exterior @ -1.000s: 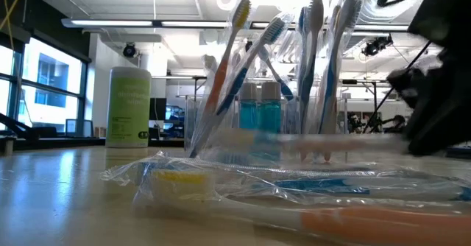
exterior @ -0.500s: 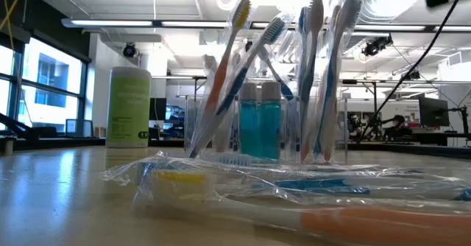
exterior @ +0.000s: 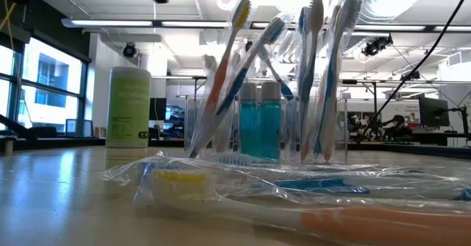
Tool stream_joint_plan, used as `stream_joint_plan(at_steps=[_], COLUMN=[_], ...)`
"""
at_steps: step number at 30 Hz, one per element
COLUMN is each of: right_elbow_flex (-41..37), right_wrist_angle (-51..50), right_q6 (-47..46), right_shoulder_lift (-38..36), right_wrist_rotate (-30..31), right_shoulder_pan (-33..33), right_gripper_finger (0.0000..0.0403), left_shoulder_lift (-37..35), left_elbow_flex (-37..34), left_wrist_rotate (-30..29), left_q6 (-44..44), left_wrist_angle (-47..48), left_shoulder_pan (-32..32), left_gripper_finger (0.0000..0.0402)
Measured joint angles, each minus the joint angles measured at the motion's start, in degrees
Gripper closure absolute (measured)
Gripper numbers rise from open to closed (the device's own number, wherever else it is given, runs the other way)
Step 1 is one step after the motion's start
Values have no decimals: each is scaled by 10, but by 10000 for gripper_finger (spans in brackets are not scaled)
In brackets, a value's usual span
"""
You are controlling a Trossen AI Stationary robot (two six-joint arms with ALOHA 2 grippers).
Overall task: Pick & Place toothbrushing station
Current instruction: Put the orange toothbrush into the transparent organizer
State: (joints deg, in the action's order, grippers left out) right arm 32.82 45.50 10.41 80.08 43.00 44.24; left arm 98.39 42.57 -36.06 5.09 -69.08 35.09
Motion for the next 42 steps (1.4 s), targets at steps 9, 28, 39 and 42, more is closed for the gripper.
stream_joint_plan(at_steps=[9, 28, 39, 42], right_elbow_flex=[0, 0, 0, 0], right_wrist_angle=[1, -25, -35, -35], right_q6=[-27, -54, -61, -61], right_shoulder_lift=[19, 19, 19, 19], right_wrist_rotate=[-25, -27, -26, -26], right_shoulder_pan=[-44, -69, -72, -73], right_gripper_finger=[380, 380, 380, 380], left_shoulder_lift=[0, 0, 0, 0], left_elbow_flex=[0, 1, 2, 2], left_wrist_rotate=[82, 96, 96, 96], left_q6=[5, 71, 72, 64], left_wrist_angle=[-47, -119, -118, -118], left_shoulder_pan=[-45, -61, -69, -68], left_gripper_finger=[215, 228, 283, 327])
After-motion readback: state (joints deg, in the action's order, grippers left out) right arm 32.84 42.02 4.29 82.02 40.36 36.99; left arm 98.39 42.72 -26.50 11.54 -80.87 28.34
